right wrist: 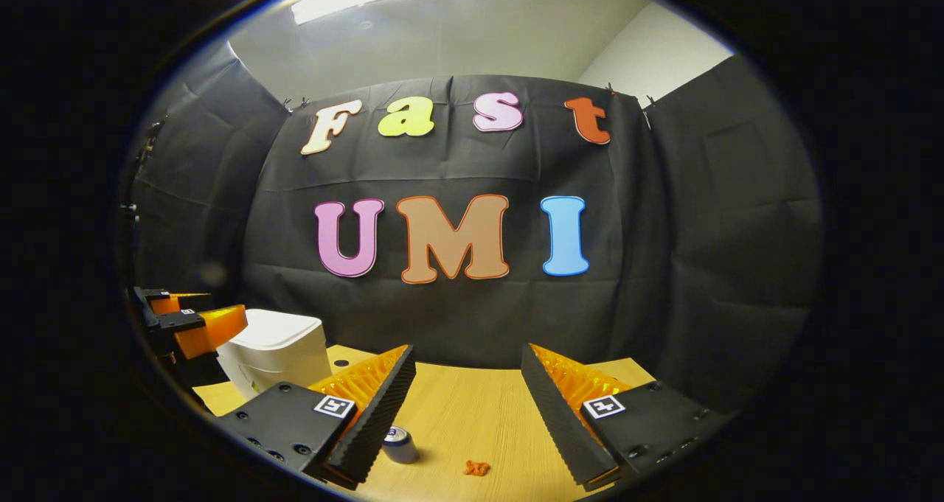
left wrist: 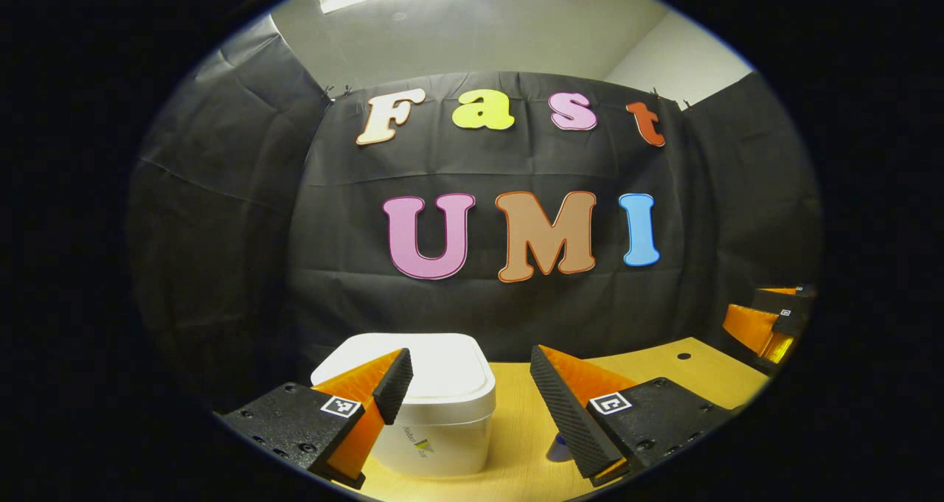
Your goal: Press the lid of the desktop garbage bin to open it, pick up the crumpled paper on the desktop and throw it into the bin, then pick up the pop can on the desktop and drop it into the bin, and finally close the garbage bin lid.
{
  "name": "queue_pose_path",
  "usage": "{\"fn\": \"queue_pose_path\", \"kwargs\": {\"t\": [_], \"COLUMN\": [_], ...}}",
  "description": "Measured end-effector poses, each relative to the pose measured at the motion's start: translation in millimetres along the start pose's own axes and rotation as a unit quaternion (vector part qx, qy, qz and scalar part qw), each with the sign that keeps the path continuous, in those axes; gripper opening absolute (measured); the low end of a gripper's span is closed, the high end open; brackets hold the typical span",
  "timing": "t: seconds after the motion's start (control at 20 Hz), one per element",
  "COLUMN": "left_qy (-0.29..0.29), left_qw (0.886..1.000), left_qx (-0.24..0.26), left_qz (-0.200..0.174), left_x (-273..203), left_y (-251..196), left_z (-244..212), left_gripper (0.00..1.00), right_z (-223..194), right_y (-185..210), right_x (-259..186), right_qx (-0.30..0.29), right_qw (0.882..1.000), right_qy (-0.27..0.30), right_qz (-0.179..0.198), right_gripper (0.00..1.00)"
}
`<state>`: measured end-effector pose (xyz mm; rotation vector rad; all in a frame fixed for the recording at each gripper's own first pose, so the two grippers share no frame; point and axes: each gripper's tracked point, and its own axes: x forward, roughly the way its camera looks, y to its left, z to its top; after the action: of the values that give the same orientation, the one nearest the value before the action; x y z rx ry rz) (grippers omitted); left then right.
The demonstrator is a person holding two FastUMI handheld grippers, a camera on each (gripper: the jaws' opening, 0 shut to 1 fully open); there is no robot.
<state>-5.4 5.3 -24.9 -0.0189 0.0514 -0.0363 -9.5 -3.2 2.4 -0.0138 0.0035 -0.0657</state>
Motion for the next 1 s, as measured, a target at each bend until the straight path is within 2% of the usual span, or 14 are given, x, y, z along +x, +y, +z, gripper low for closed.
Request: {"fn": "queue_pose_path", "kwargs": {"t": [0.1, 0.2, 0.5, 0.8, 1.0], "left_qy": [0.002, 0.005, 0.000, -0.011, -0.021], "left_qw": [1.000, 1.000, 1.000, 0.999, 0.999], "left_qx": [0.003, 0.003, 0.017, 0.029, 0.042], "left_qz": [0.003, 0.003, 0.015, 0.021, 0.029], "left_x": [-1, -1, -1, 6, 9], "left_y": [2, 2, 12, 14, 20], "left_z": [-2, -3, 2, 9, 16], "left_gripper": [0.96, 0.96, 0.96, 0.96, 0.89], "right_z": [0, 0, -3, -2, -2], "right_y": [-2, -5, 2, 2, -1], "right_x": [-2, -3, 6, 11, 13], "right_qx": [0.001, 0.004, 0.023, 0.023, 0.026], "right_qw": [1.000, 1.000, 1.000, 1.000, 1.000], "right_qy": [0.001, 0.000, 0.003, 0.002, 0.002], "right_qz": [-0.003, -0.005, 0.004, 0.006, 0.004], "right_gripper": [0.96, 0.99, 0.96, 0.99, 0.96]}}
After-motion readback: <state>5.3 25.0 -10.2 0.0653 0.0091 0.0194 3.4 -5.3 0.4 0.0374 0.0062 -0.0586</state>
